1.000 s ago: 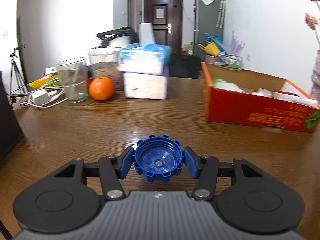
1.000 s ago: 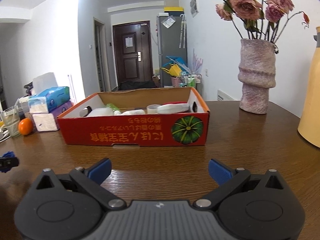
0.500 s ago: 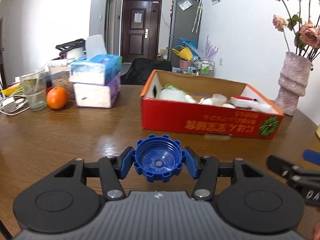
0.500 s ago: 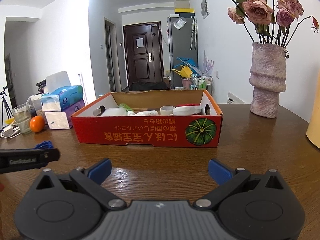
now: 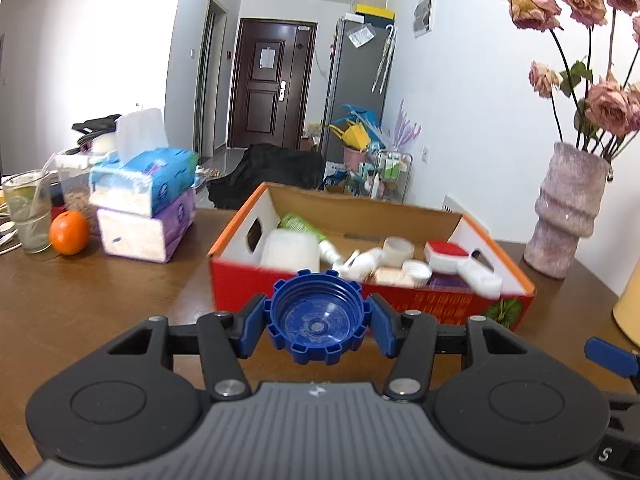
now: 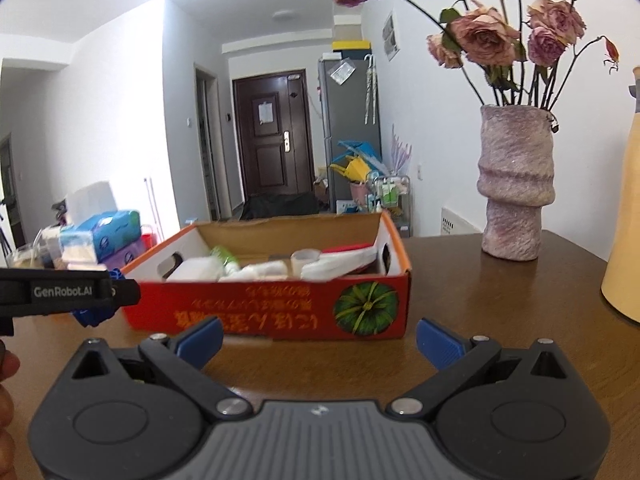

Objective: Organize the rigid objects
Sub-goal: 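Carry the blue cap over the cardboard box and open the left tool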

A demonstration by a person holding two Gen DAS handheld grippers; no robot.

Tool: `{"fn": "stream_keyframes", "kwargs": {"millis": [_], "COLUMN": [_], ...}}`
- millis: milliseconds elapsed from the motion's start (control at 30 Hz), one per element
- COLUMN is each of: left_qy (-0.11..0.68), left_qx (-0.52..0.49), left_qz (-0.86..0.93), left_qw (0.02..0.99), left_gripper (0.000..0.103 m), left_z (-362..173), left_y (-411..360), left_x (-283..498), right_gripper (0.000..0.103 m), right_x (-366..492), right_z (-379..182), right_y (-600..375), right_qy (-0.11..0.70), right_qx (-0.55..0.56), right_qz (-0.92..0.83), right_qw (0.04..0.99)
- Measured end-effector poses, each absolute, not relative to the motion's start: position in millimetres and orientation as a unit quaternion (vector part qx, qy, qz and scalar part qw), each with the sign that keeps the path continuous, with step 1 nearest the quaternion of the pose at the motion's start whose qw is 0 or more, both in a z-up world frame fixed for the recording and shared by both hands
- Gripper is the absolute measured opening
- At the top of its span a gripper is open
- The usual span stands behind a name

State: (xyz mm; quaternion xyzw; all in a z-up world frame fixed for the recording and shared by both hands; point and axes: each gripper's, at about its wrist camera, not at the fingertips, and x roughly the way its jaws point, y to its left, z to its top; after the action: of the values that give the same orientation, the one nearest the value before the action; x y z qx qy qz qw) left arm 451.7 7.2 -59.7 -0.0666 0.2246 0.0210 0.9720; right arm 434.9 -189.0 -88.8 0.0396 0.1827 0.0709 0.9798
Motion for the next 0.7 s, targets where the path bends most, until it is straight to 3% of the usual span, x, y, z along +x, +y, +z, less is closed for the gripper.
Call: {"fn": "stream_keyframes", "kwargs": {"millis": [700], "left_qy": [0.223], "left_qx": [-0.07], "left_qz": [0.033], "left_qw": [0.972], "left_gripper": [0.055], "left_z": [-64.0], "left_y": [-15.9], "left_x": [569.4], "right_gripper": [0.103], "right_x": [535.4], "right_z": [-81.3], "right_y": [-236.7], "right_qy": [0.116], "right_qx": [0.09], "right_qz": [0.03], "right_qw": [0.989]}}
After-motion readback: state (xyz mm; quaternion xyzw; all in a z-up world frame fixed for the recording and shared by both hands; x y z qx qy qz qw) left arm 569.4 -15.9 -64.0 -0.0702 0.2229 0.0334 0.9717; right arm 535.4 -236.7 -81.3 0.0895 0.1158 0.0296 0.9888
